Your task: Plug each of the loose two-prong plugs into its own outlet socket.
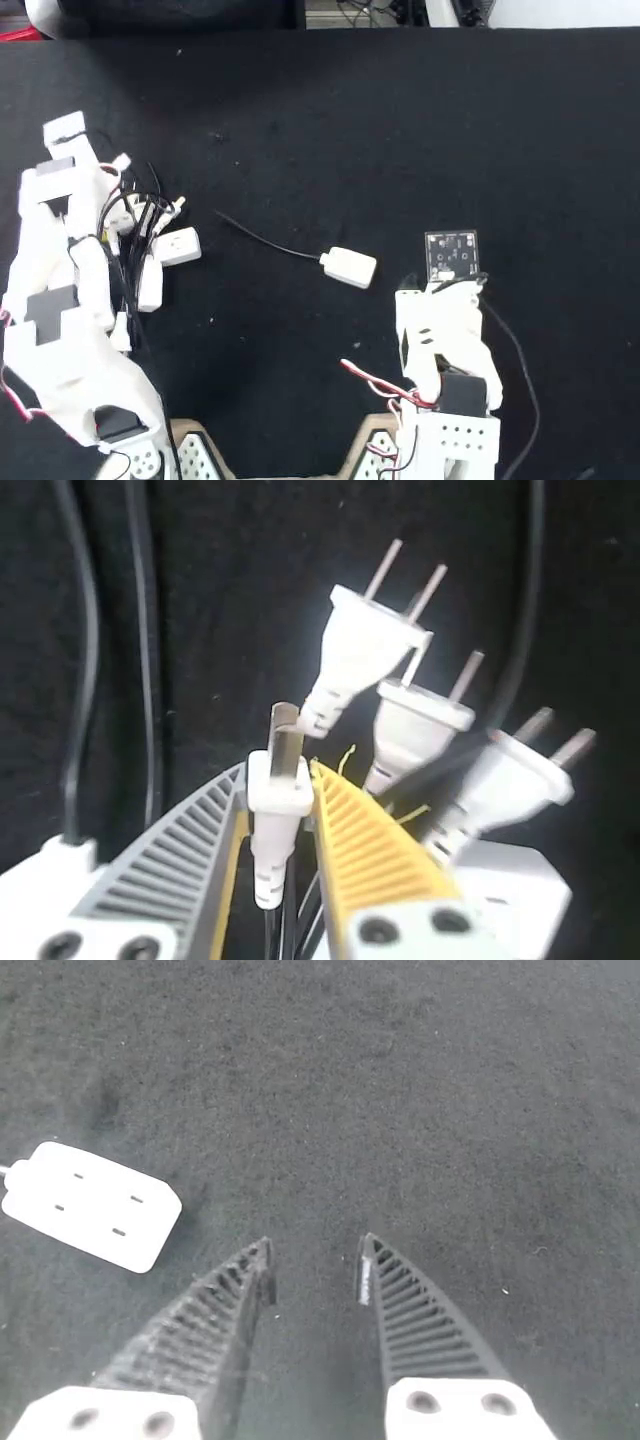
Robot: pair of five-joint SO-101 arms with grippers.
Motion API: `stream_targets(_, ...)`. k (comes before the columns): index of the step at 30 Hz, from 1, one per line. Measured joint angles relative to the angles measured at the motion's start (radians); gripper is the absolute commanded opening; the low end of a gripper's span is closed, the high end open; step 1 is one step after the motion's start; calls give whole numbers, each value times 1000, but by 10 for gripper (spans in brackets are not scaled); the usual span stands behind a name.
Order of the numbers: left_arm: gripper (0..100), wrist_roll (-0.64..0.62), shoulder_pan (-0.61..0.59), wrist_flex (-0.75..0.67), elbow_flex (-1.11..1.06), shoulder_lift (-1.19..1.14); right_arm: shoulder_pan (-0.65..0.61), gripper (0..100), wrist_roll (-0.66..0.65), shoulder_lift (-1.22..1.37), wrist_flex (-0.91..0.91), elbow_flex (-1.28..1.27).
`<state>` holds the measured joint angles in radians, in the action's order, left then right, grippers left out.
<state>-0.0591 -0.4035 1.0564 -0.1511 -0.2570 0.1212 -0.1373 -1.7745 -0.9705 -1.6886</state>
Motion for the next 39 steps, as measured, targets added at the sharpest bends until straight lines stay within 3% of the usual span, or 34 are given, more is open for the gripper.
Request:
stream_targets(9,30,5,0,106,0,250,0,127,0,0,0,0)
stream_targets(15,30,60,26,127,-6,298,0,127,0,0,0,0)
stream_targets(30,30,64,58,539,229,321,0,127,0,0,0,0)
stream_targets(35,30,66,158,554,115,468,0,127,0,0,0,0)
stream_targets(39,30,66,279,450,-95,684,0,127,0,0,0,0)
